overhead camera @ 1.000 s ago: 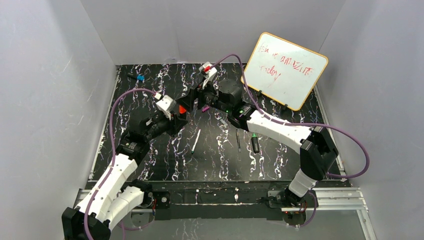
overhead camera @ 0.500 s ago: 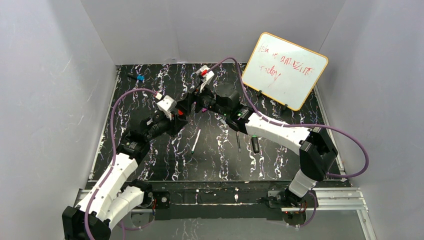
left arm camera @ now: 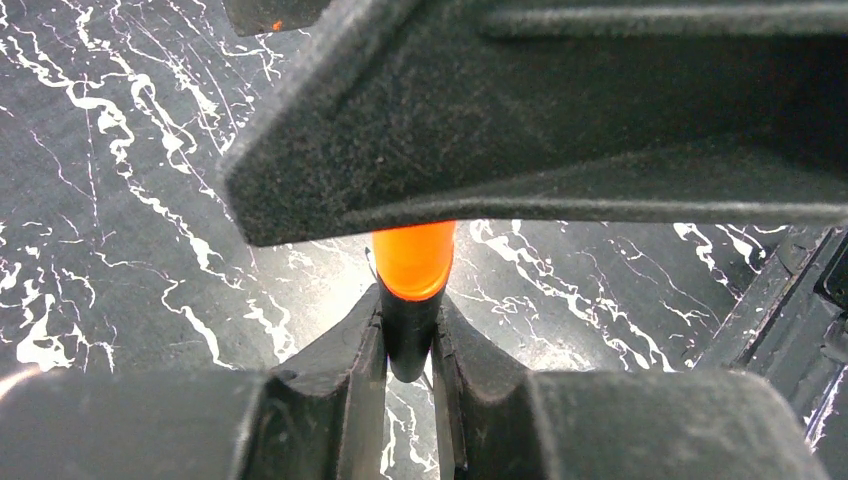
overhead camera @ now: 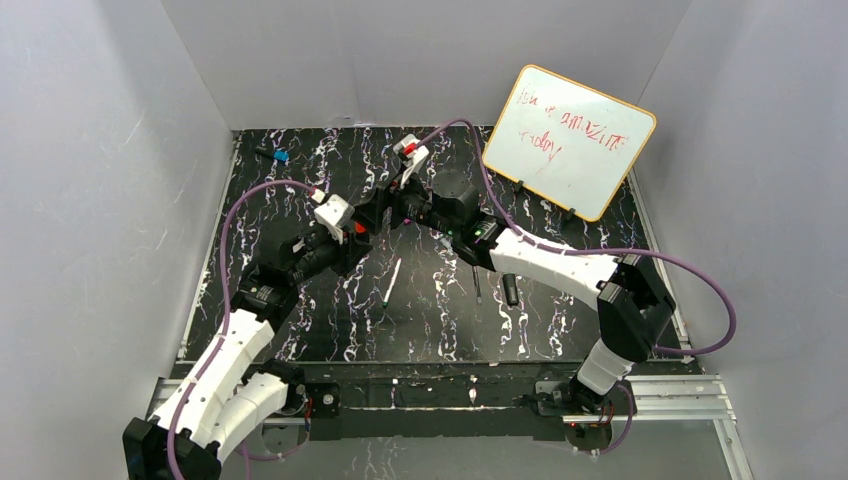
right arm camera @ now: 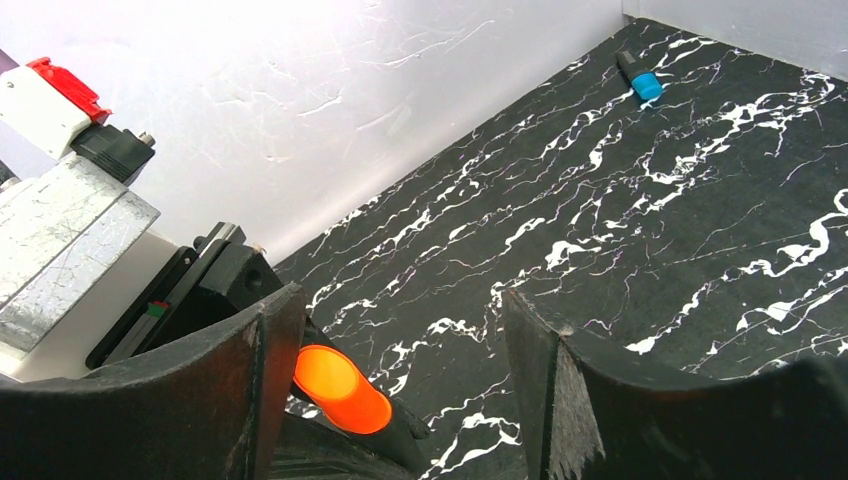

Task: Insert the pens into the pen caps
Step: Press the pen cap onto the pen.

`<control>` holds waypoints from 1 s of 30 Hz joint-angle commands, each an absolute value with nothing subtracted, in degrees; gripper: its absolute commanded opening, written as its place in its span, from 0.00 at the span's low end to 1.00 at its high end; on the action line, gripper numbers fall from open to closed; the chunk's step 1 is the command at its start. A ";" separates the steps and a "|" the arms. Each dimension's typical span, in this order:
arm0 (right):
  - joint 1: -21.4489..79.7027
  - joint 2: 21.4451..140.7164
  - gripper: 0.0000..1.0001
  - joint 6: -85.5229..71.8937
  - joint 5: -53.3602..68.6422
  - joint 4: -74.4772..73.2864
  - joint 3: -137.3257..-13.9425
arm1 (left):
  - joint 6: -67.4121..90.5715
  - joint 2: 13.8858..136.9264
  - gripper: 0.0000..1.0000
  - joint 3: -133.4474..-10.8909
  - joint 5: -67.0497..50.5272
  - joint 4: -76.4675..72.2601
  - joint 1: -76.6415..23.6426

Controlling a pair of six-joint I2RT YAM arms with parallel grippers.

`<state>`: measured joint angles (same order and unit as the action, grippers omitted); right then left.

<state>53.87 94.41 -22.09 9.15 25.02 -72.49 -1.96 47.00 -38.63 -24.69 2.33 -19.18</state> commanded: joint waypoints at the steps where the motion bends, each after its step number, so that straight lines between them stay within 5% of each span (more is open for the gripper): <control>1: 55.19 95.12 0.79 -20.43 12.80 14.45 -68.12 | -2.04 42.80 0.00 -44.39 -21.10 -10.05 -17.73; 30: 56.95 95.27 0.79 -21.78 13.13 15.97 -63.44 | -1.43 41.76 0.00 -46.88 -19.27 -13.90 -17.22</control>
<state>54.83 93.34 -25.21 7.40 31.62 -68.64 -2.22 46.04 -39.03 -24.18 1.63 -19.18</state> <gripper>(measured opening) 0.790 0.163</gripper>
